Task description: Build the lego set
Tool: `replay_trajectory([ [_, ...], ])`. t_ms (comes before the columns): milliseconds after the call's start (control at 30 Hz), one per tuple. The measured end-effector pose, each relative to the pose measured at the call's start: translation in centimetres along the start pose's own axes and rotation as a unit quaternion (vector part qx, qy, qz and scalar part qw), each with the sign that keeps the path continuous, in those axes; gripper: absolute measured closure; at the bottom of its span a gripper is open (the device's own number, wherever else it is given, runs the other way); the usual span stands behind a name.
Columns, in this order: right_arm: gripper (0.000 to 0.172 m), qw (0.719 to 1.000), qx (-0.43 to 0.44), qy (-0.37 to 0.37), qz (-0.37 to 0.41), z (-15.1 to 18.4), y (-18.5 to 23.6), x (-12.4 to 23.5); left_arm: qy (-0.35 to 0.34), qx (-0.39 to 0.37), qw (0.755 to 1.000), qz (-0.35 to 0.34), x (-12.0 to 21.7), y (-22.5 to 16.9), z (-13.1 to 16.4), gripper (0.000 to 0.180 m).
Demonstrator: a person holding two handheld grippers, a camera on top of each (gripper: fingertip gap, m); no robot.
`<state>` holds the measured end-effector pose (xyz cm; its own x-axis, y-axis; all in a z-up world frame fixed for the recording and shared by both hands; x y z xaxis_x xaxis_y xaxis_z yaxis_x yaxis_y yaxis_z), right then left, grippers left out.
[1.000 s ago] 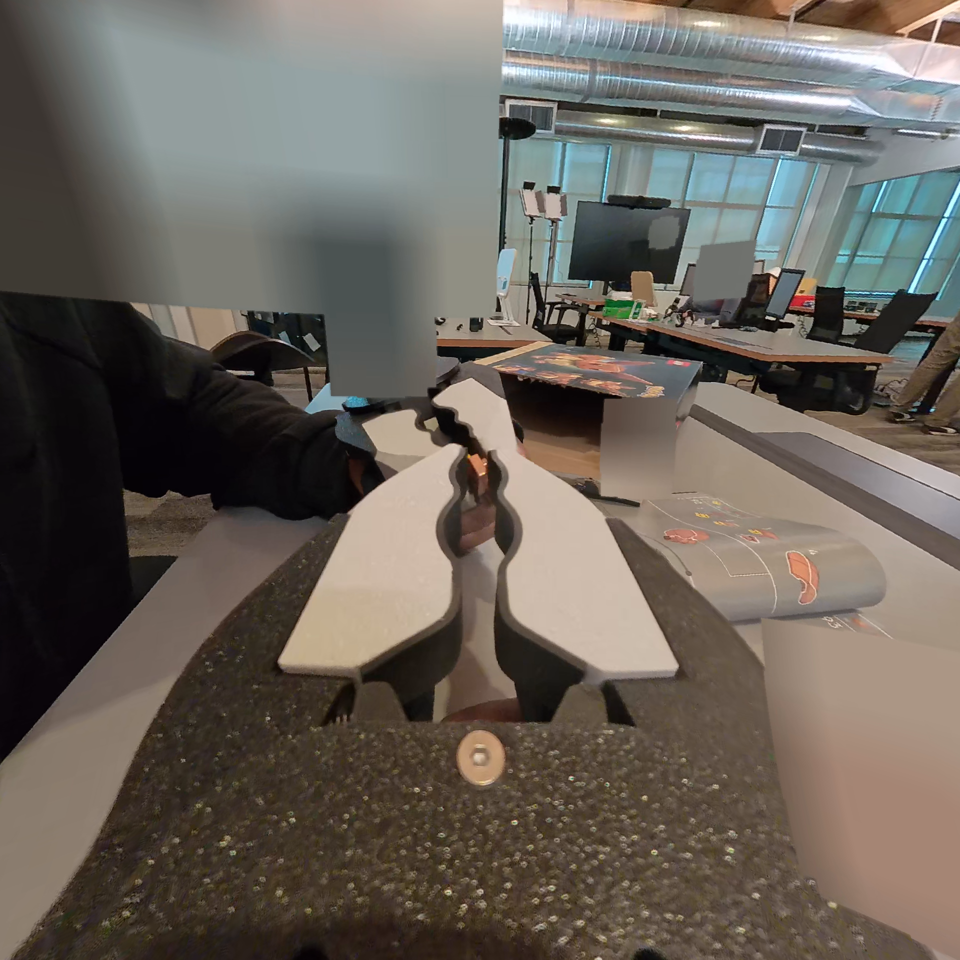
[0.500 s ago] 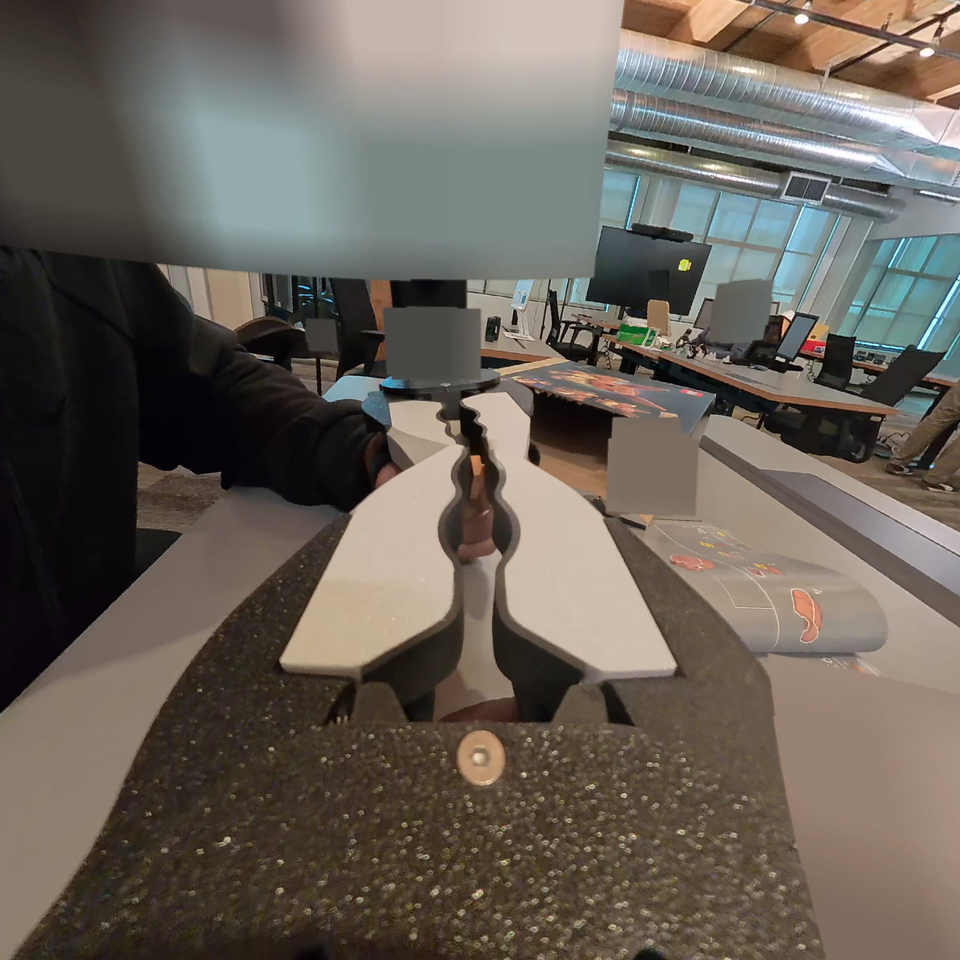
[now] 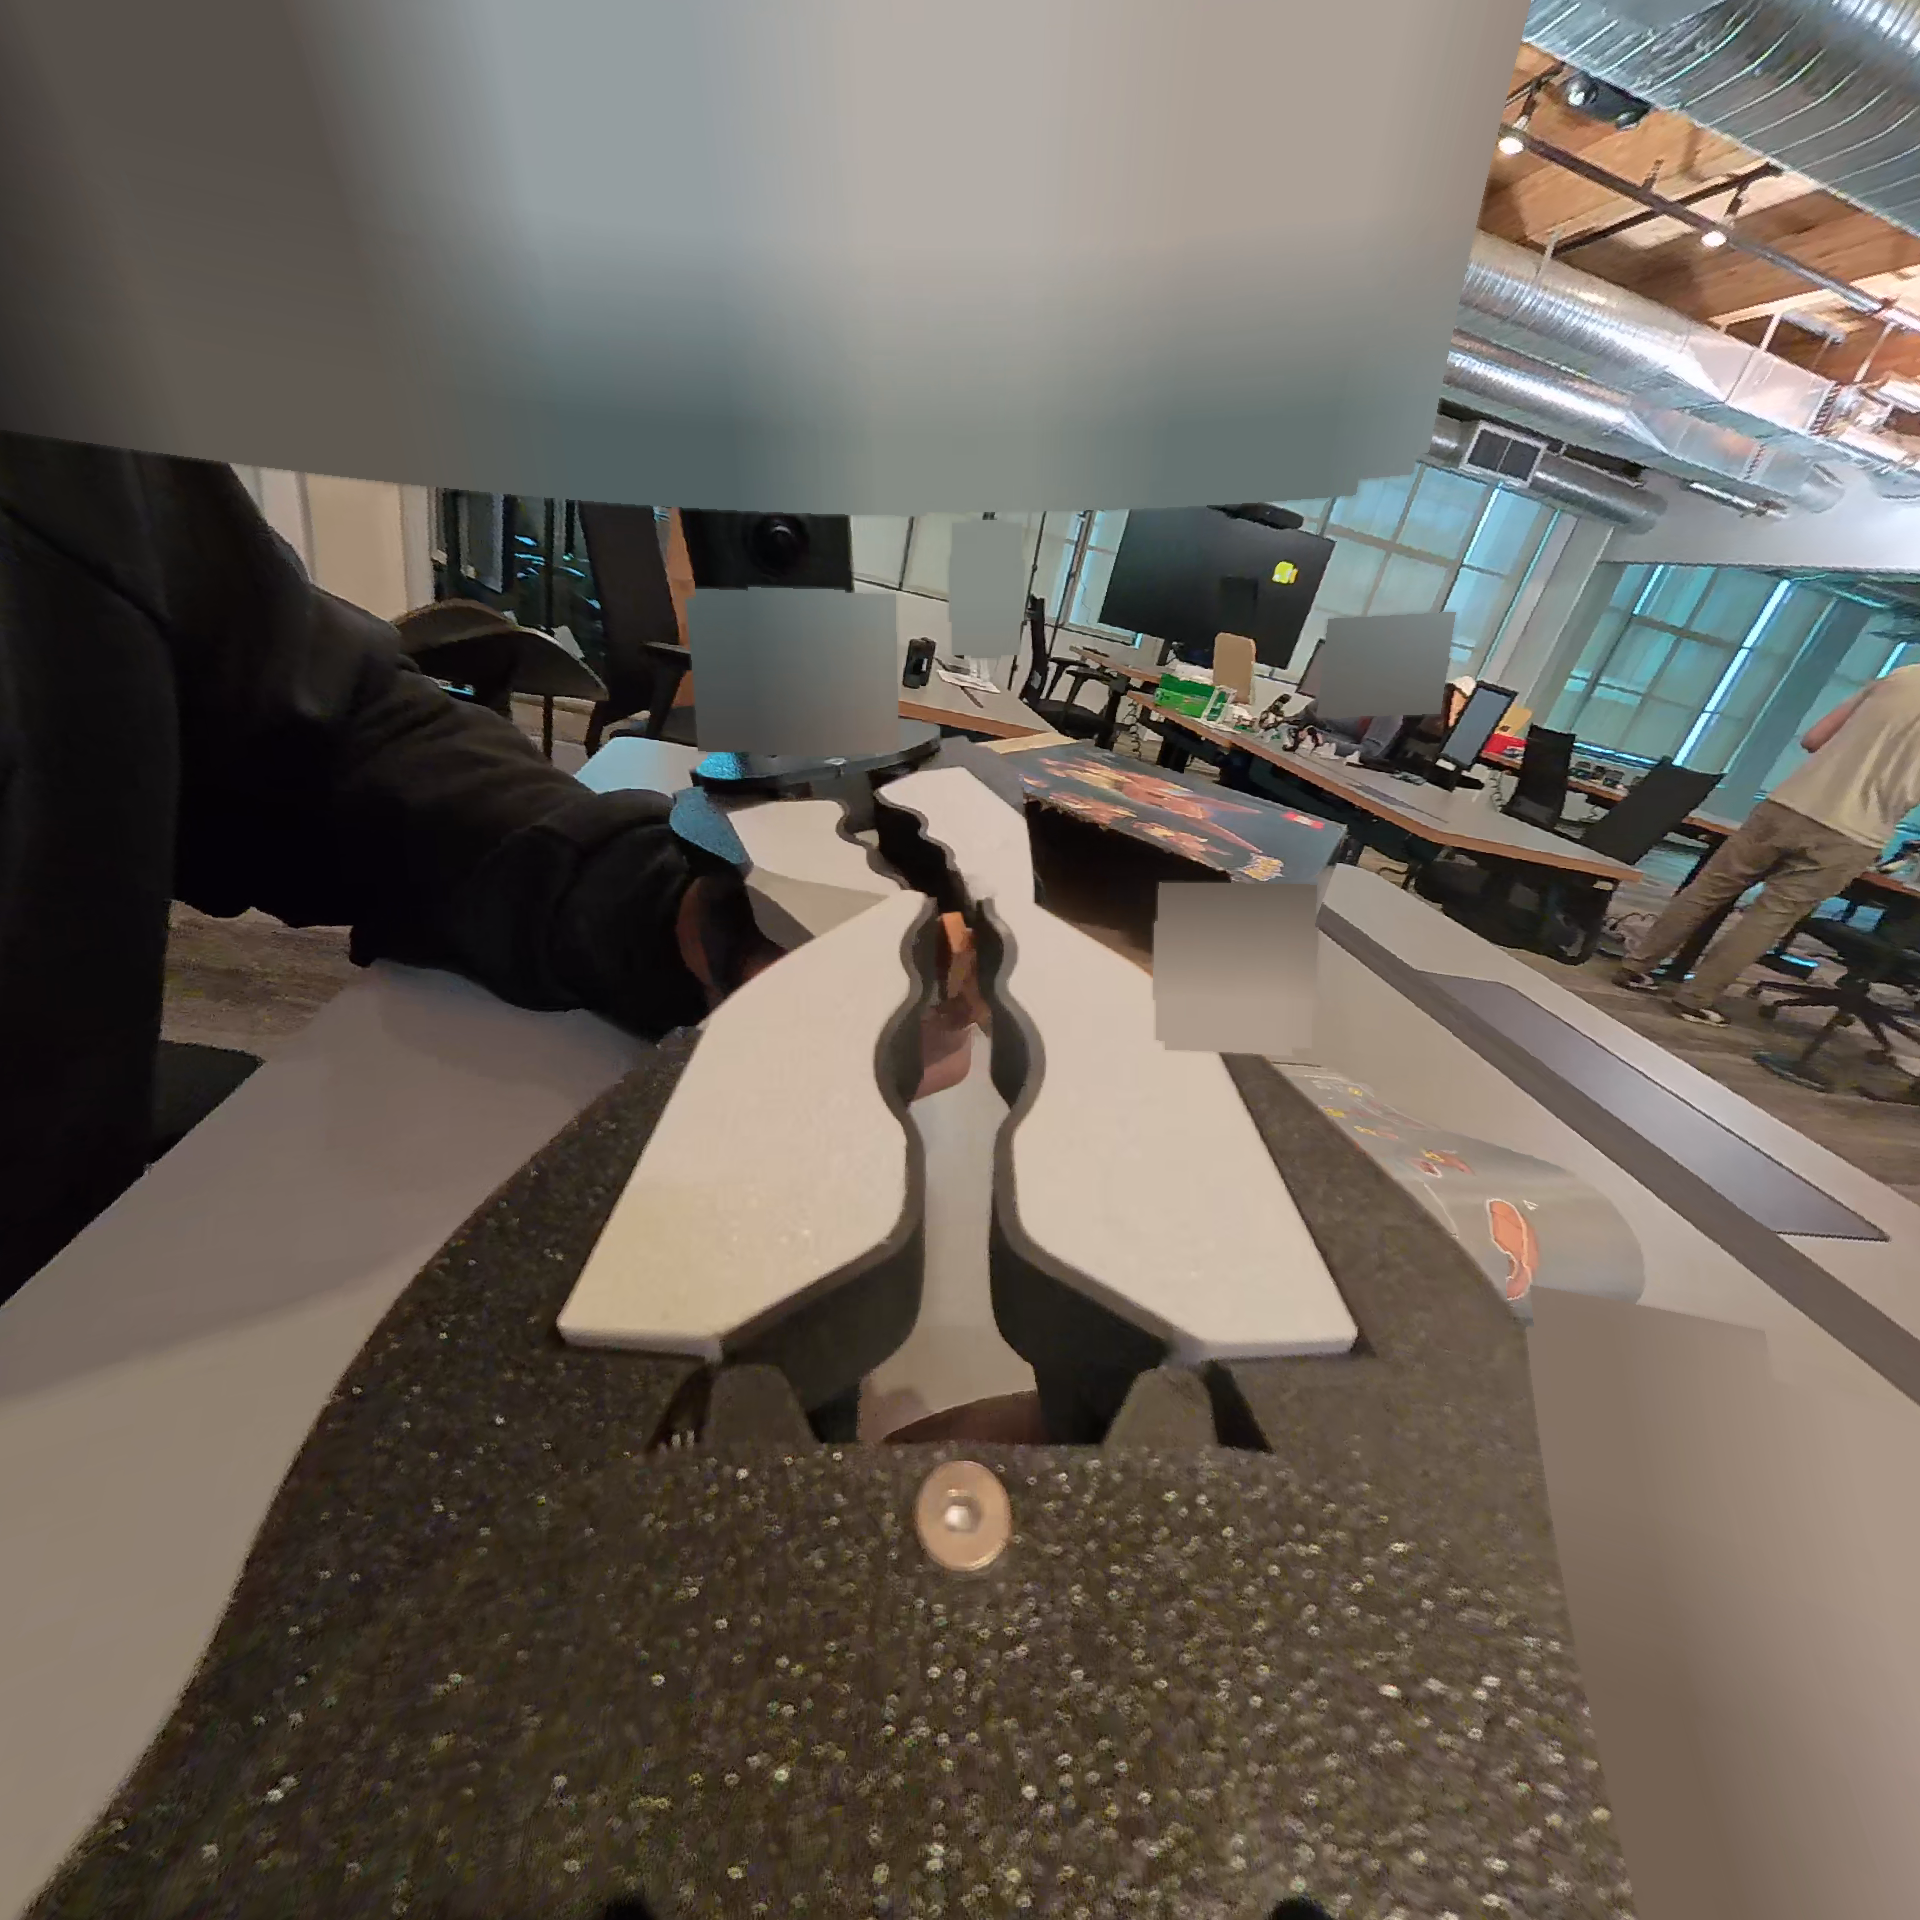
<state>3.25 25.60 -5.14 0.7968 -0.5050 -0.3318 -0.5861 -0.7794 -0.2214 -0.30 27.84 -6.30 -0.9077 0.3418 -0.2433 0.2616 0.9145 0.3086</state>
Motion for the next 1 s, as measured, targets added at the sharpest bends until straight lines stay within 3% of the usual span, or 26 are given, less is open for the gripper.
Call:
replay_trajectory([
  [300,0.161,0.999,0.025,0.020,0.022,0.0,-0.9,0.5,-0.023,-0.010,1.000,-0.004,0.5,0.4,-0.9,0.172],
  [700,0.159,0.992,-0.118,0.008,-0.050,-0.6,0.4,0.5,-0.024,-0.045,0.998,0.023,0.5,-0.4,-0.8,0.172],
  [1000,0.166,0.997,-0.045,0.042,-0.056,0.1,0.8,0.6,0.001,-0.053,0.998,0.040,0.5,-0.8,-0.3,0.172],
])
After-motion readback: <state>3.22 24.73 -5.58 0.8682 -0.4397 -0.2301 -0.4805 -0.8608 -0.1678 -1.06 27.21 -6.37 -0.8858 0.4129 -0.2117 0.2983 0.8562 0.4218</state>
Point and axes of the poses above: each gripper's, where its closed fingertips meet, x back along the fingers, z out of its underside, y = z × x across the jaws, the point moved 3 cm from there along x, back along the fingers, and after that the axes turned 12 degrees about -y, right-handed, at the moved point
